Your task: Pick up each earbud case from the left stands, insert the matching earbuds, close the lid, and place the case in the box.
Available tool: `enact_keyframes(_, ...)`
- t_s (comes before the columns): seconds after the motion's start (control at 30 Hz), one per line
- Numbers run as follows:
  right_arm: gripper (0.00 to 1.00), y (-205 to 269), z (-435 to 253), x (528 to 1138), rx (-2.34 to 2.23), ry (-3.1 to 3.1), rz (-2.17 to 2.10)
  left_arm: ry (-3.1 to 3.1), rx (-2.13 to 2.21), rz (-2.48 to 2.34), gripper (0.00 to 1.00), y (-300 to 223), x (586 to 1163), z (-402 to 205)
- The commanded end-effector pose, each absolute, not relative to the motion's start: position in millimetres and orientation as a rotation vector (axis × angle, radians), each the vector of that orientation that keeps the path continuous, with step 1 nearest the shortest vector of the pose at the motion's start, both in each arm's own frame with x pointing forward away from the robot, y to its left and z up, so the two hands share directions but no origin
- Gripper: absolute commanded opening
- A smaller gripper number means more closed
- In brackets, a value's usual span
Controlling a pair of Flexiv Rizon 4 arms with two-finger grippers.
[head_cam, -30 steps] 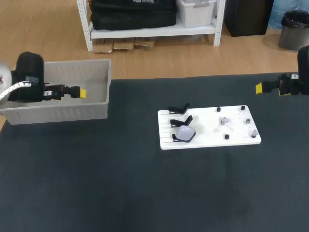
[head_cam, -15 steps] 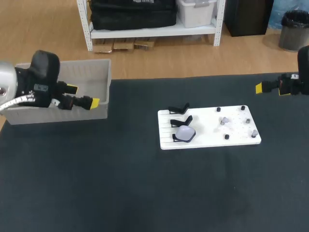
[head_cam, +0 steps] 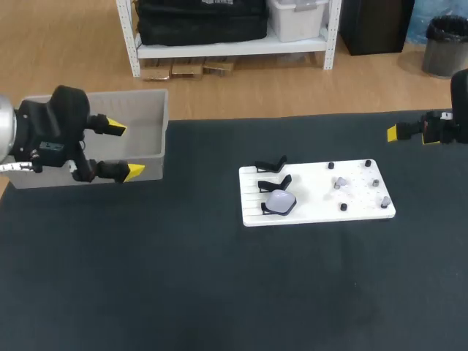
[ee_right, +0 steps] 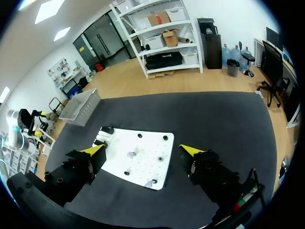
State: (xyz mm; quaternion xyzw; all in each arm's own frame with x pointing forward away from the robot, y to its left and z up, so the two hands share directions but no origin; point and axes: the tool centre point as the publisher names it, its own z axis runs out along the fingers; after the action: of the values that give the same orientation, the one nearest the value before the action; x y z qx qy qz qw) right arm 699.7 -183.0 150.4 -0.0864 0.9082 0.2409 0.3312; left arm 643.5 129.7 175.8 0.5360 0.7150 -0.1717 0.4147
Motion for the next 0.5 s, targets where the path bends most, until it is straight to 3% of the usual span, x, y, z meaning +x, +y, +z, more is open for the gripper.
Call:
enact_keyframes(0.03, 1.00, -183.9, 150.1, 699.9, -0.229, 2.373, 0.633, 1.434, 1.487, -0.656, 1.00, 109.8, 640.2, 159.5)
enact_keyframes(0.5, 1.00, -183.9, 150.1, 699.9, -0.229, 2.373, 0.633, 1.498, 1.327, -0.639, 1.00, -18.1, 629.3, 99.4)
